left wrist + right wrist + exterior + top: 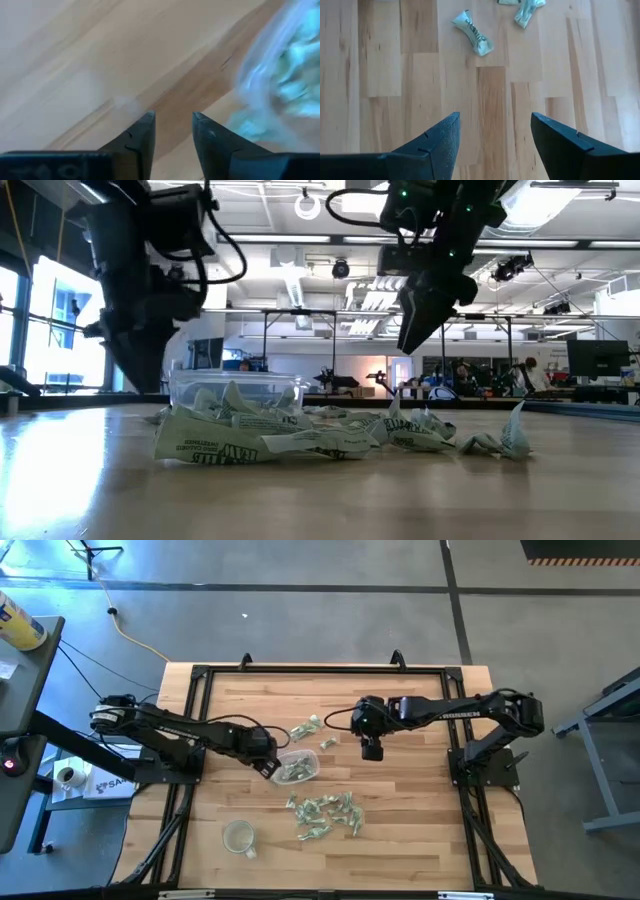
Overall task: Pick and place Stevia / Truvia into bins
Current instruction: Adjust the transparent container, then put the stevia packet into the transparent container
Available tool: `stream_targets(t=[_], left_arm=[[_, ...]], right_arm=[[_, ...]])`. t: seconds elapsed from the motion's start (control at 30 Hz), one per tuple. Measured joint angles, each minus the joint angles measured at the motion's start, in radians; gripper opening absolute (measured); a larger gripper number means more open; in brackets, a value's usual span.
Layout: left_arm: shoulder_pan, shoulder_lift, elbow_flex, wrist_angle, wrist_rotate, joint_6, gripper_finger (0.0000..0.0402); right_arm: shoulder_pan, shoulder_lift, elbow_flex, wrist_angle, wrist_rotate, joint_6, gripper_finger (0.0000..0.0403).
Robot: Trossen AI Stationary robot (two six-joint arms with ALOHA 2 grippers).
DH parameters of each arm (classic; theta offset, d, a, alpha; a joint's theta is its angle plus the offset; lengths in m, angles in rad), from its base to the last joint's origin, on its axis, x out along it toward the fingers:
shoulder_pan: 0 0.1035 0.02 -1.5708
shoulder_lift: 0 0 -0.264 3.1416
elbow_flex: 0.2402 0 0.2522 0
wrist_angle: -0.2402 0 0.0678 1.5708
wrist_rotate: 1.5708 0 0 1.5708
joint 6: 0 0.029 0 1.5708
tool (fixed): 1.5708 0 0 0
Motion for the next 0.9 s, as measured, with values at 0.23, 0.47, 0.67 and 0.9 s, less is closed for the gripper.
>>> stream_targets(t=[0.23, 0.47, 0.67, 0.9], left_arm=[[0.010, 0.045, -0.027, 0.265, 0.104, 0.058, 0.0114], [0.010, 0.087, 0.000, 0.373, 0.095, 0.123, 0.0108], [0.009, 0.023, 0.084, 0.083, 0.074, 0.136, 0.0108], [0.008, -0.180, 0.108, -0.060, 0.029, 0.044, 0.0108]], right_arm=[[0.000, 0.001, 0.000, -0.002, 0.002, 0.001, 0.0228], [0.000, 0.001, 0.000, 0.005, 0.005, 0.000, 0.0228], [0.000, 0.005, 0.000, 0.027, -0.066, -0.107, 0.0228], [-0.006, 0.079, 0.000, 0.151, -0.115, -0.296, 0.0228]])
